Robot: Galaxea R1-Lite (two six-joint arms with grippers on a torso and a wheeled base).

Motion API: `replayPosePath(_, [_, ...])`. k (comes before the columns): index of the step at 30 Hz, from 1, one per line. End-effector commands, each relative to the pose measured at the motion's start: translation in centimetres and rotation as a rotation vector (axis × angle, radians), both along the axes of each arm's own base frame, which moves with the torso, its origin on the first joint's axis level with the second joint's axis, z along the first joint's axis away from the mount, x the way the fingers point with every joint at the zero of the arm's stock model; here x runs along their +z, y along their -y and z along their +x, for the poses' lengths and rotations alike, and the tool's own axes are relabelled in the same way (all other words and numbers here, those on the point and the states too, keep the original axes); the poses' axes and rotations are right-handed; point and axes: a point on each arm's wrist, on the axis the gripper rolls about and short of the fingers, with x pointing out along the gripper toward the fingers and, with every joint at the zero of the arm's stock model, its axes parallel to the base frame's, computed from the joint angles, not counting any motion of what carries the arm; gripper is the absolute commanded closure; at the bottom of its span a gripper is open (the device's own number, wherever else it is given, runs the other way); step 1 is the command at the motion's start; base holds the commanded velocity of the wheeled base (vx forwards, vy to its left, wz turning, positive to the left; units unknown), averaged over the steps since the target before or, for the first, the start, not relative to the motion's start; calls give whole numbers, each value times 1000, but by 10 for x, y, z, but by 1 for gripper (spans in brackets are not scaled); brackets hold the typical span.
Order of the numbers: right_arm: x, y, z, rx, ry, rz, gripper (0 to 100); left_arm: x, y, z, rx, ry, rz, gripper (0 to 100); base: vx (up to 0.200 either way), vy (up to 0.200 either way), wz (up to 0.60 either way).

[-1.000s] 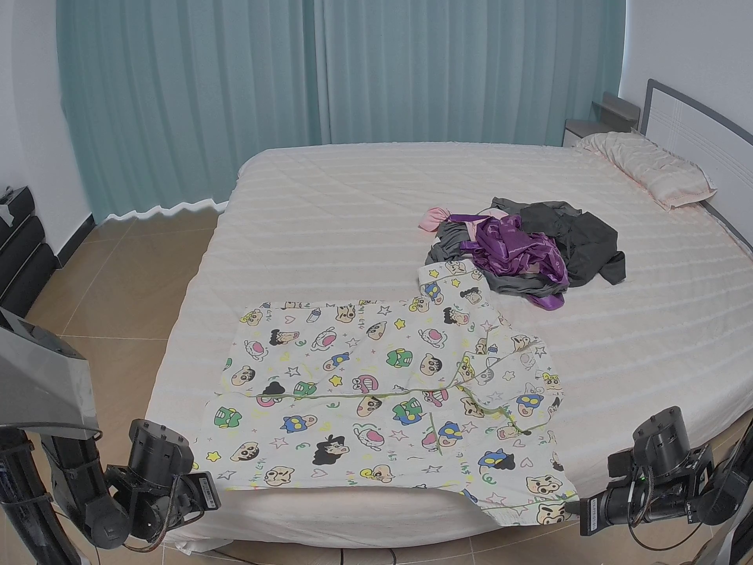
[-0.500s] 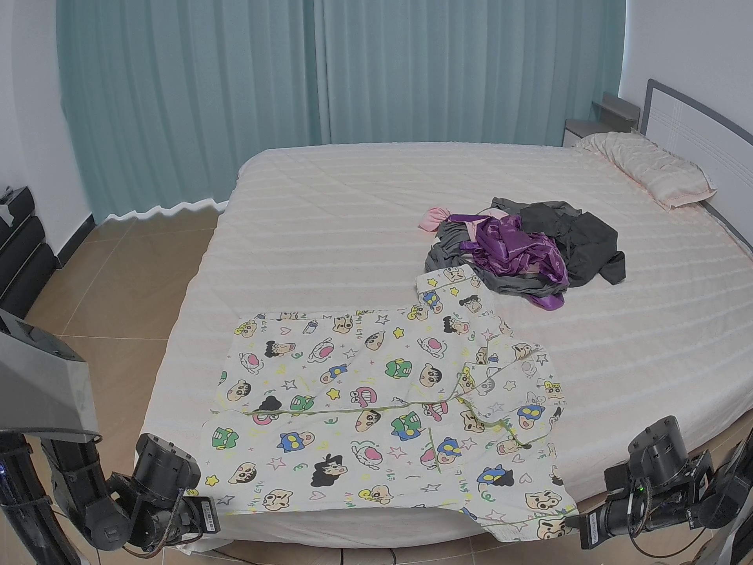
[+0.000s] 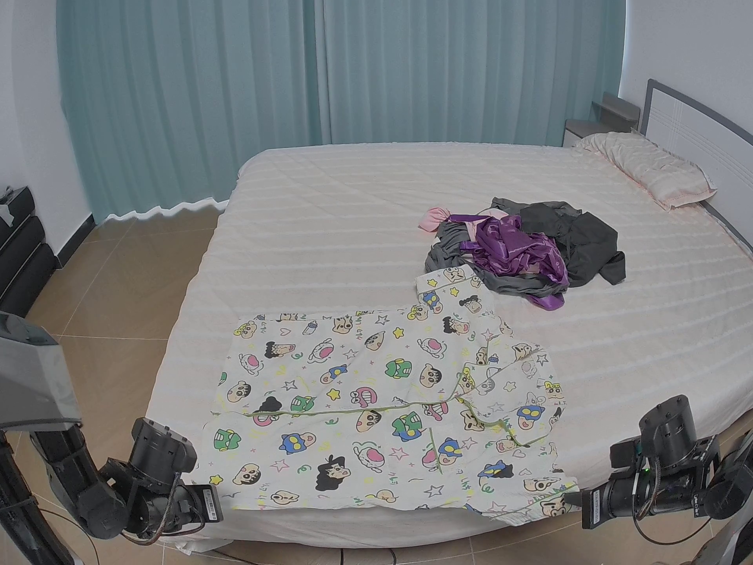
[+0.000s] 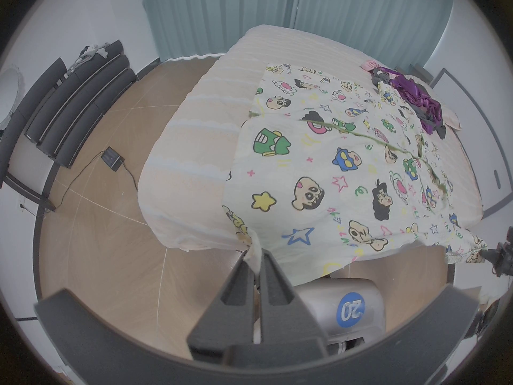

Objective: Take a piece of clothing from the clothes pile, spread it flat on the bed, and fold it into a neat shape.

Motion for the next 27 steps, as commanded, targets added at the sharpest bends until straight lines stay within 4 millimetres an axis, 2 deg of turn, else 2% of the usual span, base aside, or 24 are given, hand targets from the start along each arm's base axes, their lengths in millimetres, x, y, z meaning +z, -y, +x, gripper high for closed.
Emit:
replayPosePath(1, [17,-2,22,-42,73,47,100,46,0,27,24,64,-98,100,0,0,0])
replayPosePath(2, [18,-3,25,-43,73,50,100,56,-1,33,25,52,-117,100,0,0,0])
replayPosePath(3, [18,-3,25,-43,73,50,100,56,-1,33,25,52,-117,100,0,0,0])
replayPosePath(4, [19,-5,29,-42,76,58,100,70,-2,41,49,17,-142,100,0,0,0])
replayPosePath(9, [22,-6,41,-60,56,45,100,89,-4,61,98,-34,-147,100,0,0,0])
replayPosePath(14, [28,-7,56,-72,41,58,100,88,-5,85,130,-96,-132,100,0,0,0])
replayPosePath(20, [25,-5,78,-112,42,57,100,74,-13,106,174,-169,-130,100,0,0,0])
replayPosePath(27, [22,-2,103,-156,58,67,100,78,-22,127,234,-193,-275,100,0,0,0])
